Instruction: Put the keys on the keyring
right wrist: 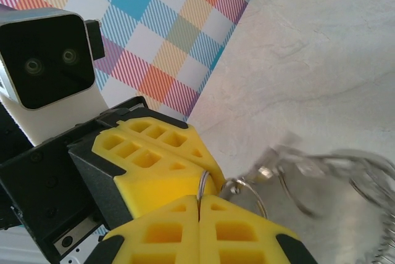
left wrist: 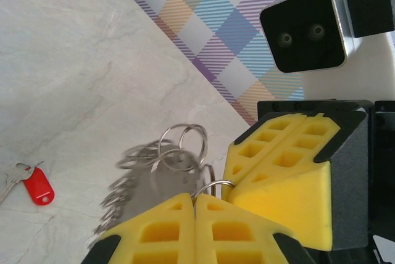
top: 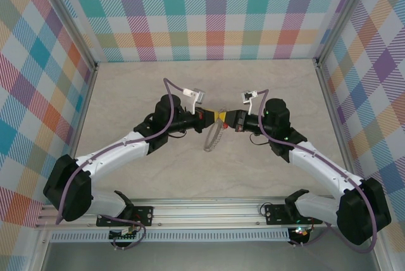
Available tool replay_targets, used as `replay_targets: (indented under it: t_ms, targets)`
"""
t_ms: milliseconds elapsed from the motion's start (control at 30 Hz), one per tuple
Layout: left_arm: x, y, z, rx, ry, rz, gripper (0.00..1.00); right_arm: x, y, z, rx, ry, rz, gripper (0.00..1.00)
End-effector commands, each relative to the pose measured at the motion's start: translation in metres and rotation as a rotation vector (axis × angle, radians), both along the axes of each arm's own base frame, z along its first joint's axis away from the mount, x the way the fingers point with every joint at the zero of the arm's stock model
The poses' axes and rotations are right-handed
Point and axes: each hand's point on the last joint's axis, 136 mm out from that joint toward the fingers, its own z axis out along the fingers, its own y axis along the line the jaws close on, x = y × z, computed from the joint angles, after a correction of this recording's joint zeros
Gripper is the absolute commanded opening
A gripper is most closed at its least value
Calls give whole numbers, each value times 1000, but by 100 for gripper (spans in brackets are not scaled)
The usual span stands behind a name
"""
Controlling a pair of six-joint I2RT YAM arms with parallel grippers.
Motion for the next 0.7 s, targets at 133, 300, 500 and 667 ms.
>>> replay_targets:
  t_ms: [133,300,500,667]
  targets:
    - [-19,-23,31,-84,-70,-108,3,-4,5,28,43,-77,25,0]
    - [-20,-14,35,-72,-87,-77,19,-4,1,28,25,-100,7,0]
    - [-20,12,52,-68,-135,16,46,-10,-5,37,2,-172,20,0]
    - [-30,25,70,-114,-146,1,49,-27,-7,55,8,-307,98,0]
